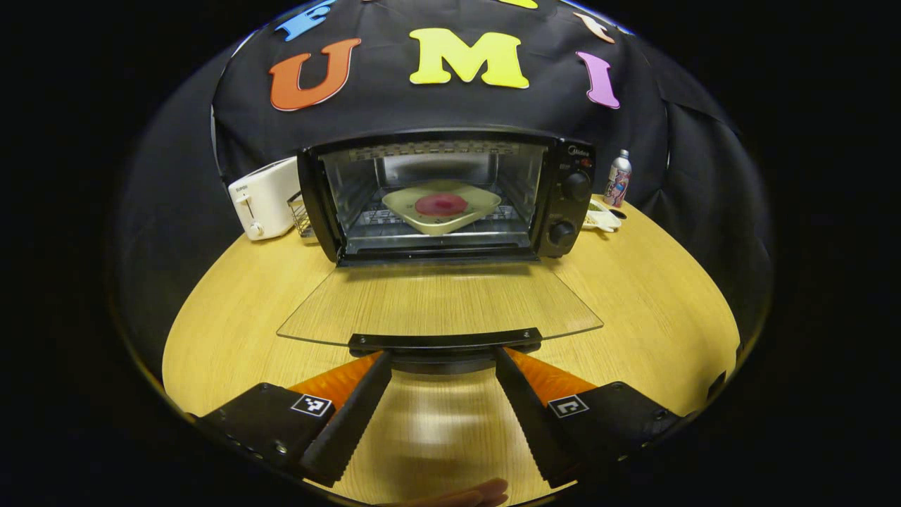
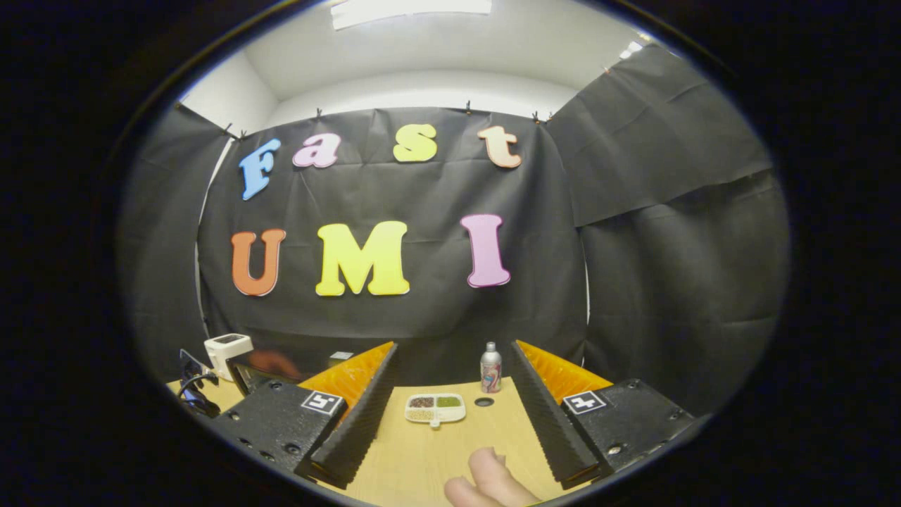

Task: Open the electric oven with the left hand, put the food in, and close the electric oven.

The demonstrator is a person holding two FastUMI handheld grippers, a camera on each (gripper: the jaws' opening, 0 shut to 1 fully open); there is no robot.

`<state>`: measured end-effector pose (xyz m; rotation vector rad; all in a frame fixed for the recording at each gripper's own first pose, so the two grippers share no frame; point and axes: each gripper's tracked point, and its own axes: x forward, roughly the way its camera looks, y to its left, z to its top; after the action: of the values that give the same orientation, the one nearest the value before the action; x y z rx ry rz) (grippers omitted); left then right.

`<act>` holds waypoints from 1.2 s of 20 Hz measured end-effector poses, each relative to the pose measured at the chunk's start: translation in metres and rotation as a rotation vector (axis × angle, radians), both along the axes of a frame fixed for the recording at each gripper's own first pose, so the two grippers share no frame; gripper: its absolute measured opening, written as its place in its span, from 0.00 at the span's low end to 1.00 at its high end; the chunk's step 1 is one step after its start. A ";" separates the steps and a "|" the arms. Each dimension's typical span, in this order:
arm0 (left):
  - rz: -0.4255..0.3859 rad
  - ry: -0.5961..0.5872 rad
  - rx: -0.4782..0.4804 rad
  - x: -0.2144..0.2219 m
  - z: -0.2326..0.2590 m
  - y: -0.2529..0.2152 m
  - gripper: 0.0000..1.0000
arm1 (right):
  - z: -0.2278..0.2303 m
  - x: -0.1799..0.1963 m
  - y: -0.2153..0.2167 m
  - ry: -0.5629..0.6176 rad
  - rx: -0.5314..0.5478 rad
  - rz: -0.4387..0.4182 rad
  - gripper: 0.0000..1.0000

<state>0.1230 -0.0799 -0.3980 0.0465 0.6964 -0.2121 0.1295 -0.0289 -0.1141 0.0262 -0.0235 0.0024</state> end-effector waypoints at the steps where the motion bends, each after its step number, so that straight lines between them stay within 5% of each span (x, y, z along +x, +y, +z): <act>1: 0.002 -0.006 -0.005 0.001 0.004 0.000 0.95 | 0.000 0.000 -0.001 0.003 0.003 0.000 0.96; 16: -0.002 -0.178 -0.053 0.050 0.071 0.003 0.98 | 0.019 -0.043 -0.017 -0.008 -0.018 -0.019 0.96; 24: 0.079 -0.319 -0.067 0.088 0.101 0.026 0.98 | 0.024 -0.073 -0.024 -0.006 -0.022 -0.023 0.96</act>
<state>0.2114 -0.0539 -0.2971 -0.0112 0.3722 -0.1471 0.0561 -0.0532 -0.0905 0.0043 -0.0300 -0.0200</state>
